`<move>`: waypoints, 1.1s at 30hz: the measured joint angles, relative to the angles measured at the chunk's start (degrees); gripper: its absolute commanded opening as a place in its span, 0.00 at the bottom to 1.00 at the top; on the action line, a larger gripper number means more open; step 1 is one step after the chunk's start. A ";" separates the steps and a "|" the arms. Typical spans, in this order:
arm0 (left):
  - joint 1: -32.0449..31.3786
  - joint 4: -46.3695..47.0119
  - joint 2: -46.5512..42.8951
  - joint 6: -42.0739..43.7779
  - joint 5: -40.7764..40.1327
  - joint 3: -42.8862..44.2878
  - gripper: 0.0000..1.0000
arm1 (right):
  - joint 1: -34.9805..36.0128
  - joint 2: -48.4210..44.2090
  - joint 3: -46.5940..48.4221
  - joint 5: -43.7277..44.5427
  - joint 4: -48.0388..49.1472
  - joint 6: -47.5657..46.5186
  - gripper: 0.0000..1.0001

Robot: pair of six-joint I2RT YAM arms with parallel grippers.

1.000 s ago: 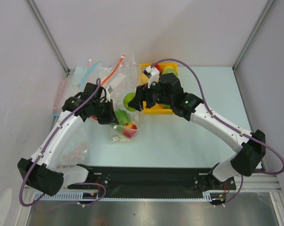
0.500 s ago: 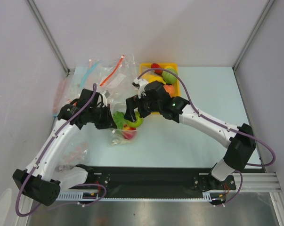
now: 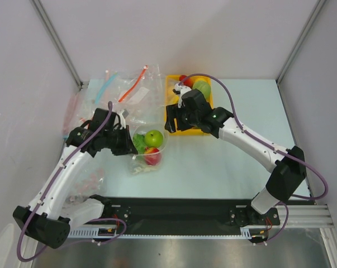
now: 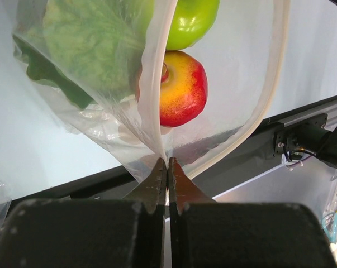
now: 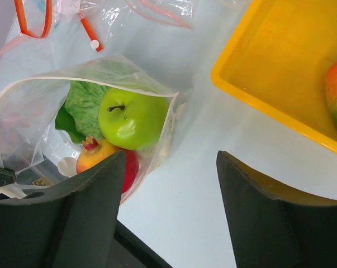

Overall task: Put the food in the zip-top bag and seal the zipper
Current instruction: Place the fake fruit in the zipper food storage bag, then adjust the zipper food storage bag at the center of the board.

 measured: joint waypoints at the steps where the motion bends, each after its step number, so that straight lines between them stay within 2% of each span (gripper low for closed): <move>1: 0.00 0.00 -0.11 0.00 -0.02 -0.11 0.00 | 0.09 0.00 0.00 -0.04 -0.26 0.02 0.67; 4: 0.00 -0.02 -0.20 0.02 -0.02 -0.22 0.00 | 0.24 0.00 0.00 -0.66 -0.55 0.76 0.59; 6: 0.00 -0.02 -0.24 0.02 -0.02 -0.28 0.00 | 0.31 0.17 0.00 -1.44 -0.55 1.29 0.57; 10: 0.00 -0.02 -0.48 0.02 -0.04 -0.33 0.00 | 0.31 2.32 0.44 -2.84 -0.46 2.21 0.38; 12: 0.00 0.00 -0.81 0.04 -0.04 -0.50 0.00 | 0.50 4.09 0.59 -3.21 -0.48 2.78 0.38; 13: 0.00 -0.04 -0.96 0.07 -0.02 -0.57 0.00 | 0.55 4.94 0.63 -3.41 -0.52 2.91 0.35; 15: 0.00 -0.02 -1.09 0.07 0.00 -0.57 0.01 | 0.66 6.34 0.90 -3.48 -0.81 3.30 0.24; 16: 0.00 0.00 -1.14 0.09 0.02 -0.57 0.00 | 0.76 6.82 1.09 -3.43 -1.03 3.48 0.11; 18: 0.00 0.02 -1.18 0.24 0.24 -0.57 0.00 | 0.94 7.13 1.57 -2.51 -2.01 3.96 0.00; 23: -0.42 1.14 -1.16 1.99 1.97 -0.55 0.00 | 1.38 5.16 2.16 2.64 -4.74 5.03 0.00; 32: -2.21 5.31 -0.52 4.52 6.75 0.24 0.01 | 6.34 -10.93 -0.33 16.41 -10.19 6.84 0.00; 33: -2.25 5.90 -0.55 4.66 7.28 0.26 0.04 | 7.28 -12.61 -0.74 17.68 -10.49 7.13 0.00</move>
